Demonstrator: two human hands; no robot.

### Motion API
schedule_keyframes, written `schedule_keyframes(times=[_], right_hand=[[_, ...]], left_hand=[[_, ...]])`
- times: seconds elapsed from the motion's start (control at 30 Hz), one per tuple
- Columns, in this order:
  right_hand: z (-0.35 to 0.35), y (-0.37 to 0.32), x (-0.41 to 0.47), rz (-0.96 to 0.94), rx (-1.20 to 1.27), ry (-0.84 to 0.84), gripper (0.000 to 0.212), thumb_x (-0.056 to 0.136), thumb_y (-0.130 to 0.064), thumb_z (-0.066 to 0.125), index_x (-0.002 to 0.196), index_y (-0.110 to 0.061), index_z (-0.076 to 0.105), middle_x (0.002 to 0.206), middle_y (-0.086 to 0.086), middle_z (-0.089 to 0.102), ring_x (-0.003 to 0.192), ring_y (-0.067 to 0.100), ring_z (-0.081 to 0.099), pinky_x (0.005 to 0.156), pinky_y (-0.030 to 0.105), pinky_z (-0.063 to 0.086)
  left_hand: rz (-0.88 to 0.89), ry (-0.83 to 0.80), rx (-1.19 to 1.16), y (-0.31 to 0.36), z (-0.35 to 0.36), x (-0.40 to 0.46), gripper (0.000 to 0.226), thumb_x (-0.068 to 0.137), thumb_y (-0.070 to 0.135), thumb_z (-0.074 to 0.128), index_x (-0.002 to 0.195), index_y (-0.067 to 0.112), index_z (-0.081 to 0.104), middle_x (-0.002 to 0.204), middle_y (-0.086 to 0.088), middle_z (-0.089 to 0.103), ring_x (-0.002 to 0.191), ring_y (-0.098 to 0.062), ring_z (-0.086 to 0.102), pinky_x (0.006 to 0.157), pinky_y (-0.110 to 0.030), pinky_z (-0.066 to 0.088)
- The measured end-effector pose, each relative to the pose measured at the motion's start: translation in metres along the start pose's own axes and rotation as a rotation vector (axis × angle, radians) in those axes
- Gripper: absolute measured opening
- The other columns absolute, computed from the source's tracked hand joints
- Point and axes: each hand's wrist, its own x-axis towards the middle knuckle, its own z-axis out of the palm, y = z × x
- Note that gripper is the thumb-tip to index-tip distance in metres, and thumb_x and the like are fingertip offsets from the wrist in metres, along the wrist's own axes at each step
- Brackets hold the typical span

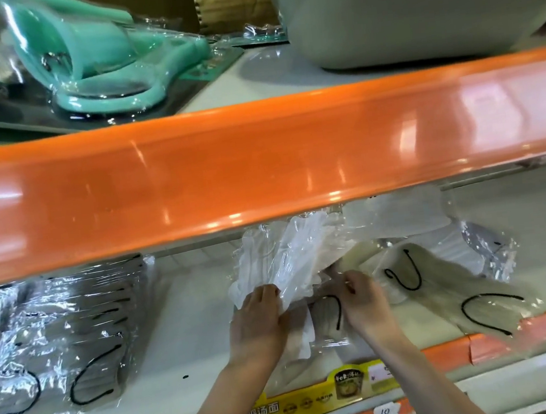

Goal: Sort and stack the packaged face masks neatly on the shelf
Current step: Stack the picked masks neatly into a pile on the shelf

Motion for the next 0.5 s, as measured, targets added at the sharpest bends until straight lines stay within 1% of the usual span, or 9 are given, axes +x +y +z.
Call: schedule_keyframes(times=[0.07, 0.13, 0.23, 0.3, 0.33, 0.4, 0.43, 0.47, 0.5], right_hand=[[-0.012, 0.01, 0.004, 0.037, -0.036, 0.036, 0.016, 0.098, -0.018, 0.047, 0.087, -0.01, 0.055, 0.07, 0.008, 0.059, 0.056, 0.017, 0.046, 0.052, 0.031, 0.031], [-0.024, 0.018, 0.007, 0.066, -0.043, 0.052, 0.018, 0.099, -0.015, 0.042, 0.112, -0.008, 0.054, 0.08, 0.011, 0.063, 0.059, 0.021, 0.056, 0.051, 0.028, 0.039], [-0.036, 0.029, 0.008, 0.055, -0.068, 0.081, 0.028, 0.098, -0.014, 0.04, 0.125, -0.012, 0.045, 0.094, 0.02, 0.065, 0.078, 0.037, 0.064, 0.063, 0.035, 0.045], [-0.039, 0.037, 0.011, 0.066, -0.142, 0.059, 0.031, 0.096, -0.013, 0.043, 0.127, -0.01, 0.046, 0.105, 0.022, 0.065, 0.094, 0.039, 0.063, 0.069, 0.035, 0.043], [-0.039, 0.04, 0.013, 0.059, -0.153, 0.042, 0.029, 0.096, -0.013, 0.046, 0.124, -0.008, 0.049, 0.106, 0.02, 0.066, 0.097, 0.037, 0.063, 0.071, 0.036, 0.045], [-0.04, 0.044, 0.013, 0.029, -0.099, 0.028, 0.022, 0.095, -0.014, 0.052, 0.116, -0.008, 0.056, 0.102, 0.015, 0.069, 0.097, 0.032, 0.064, 0.076, 0.039, 0.05], [-0.04, 0.046, 0.013, 0.012, -0.066, 0.027, 0.02, 0.094, -0.014, 0.054, 0.113, -0.009, 0.058, 0.1, 0.012, 0.07, 0.097, 0.03, 0.065, 0.078, 0.039, 0.05], [-0.041, 0.046, 0.014, 0.0, -0.047, 0.02, 0.02, 0.094, -0.015, 0.055, 0.113, -0.01, 0.059, 0.101, 0.011, 0.07, 0.098, 0.028, 0.065, 0.079, 0.039, 0.05], [-0.043, 0.047, 0.016, -0.004, -0.039, 0.007, 0.021, 0.094, -0.016, 0.056, 0.114, -0.012, 0.06, 0.102, 0.009, 0.07, 0.099, 0.026, 0.064, 0.081, 0.038, 0.05]], left_hand=[[0.026, 0.017, 0.003, 0.001, 0.001, -0.001, 0.033, 0.095, 0.047, 0.045, 0.119, 0.026, 0.044, 0.127, 0.007, 0.049, 0.115, -0.016, 0.048, 0.088, -0.032, 0.041], [0.055, 0.015, 0.008, 0.002, 0.003, -0.001, 0.036, 0.094, 0.047, 0.046, 0.123, 0.028, 0.04, 0.135, 0.008, 0.043, 0.124, -0.016, 0.041, 0.097, -0.033, 0.036], [0.138, -0.047, 0.095, 0.009, 0.007, -0.003, 0.059, 0.091, 0.057, 0.043, 0.14, 0.032, 0.023, 0.151, 0.009, 0.021, 0.143, -0.018, 0.013, 0.11, -0.038, 0.022], [0.185, -0.086, 0.131, 0.017, 0.012, -0.004, 0.078, 0.084, 0.074, 0.026, 0.148, 0.033, 0.011, 0.157, 0.009, 0.005, 0.147, -0.017, -0.003, 0.115, -0.038, 0.011], [0.225, -0.082, 0.141, 0.021, 0.014, -0.006, 0.083, 0.081, 0.079, 0.018, 0.149, 0.032, 0.013, 0.158, 0.006, 0.008, 0.147, -0.019, 0.0, 0.116, -0.04, 0.013], [0.301, -0.048, 0.131, 0.031, 0.021, -0.009, 0.077, 0.087, 0.074, 0.012, 0.142, 0.026, 0.033, 0.152, 0.0, 0.034, 0.142, -0.025, 0.028, 0.109, -0.046, 0.036], [0.329, 0.005, 0.093, 0.037, 0.022, -0.011, 0.072, 0.09, 0.07, 0.011, 0.139, 0.025, 0.037, 0.147, -0.002, 0.042, 0.137, -0.025, 0.037, 0.103, -0.046, 0.042], [0.33, 0.003, 0.046, 0.043, 0.023, -0.013, 0.072, 0.09, 0.07, 0.007, 0.14, 0.026, 0.034, 0.148, -0.002, 0.041, 0.137, -0.025, 0.036, 0.105, -0.045, 0.039], [0.351, -0.001, 0.019, 0.047, 0.026, -0.012, 0.075, 0.088, 0.072, 0.002, 0.143, 0.029, 0.026, 0.153, -0.001, 0.033, 0.142, -0.023, 0.027, 0.109, -0.043, 0.03]])
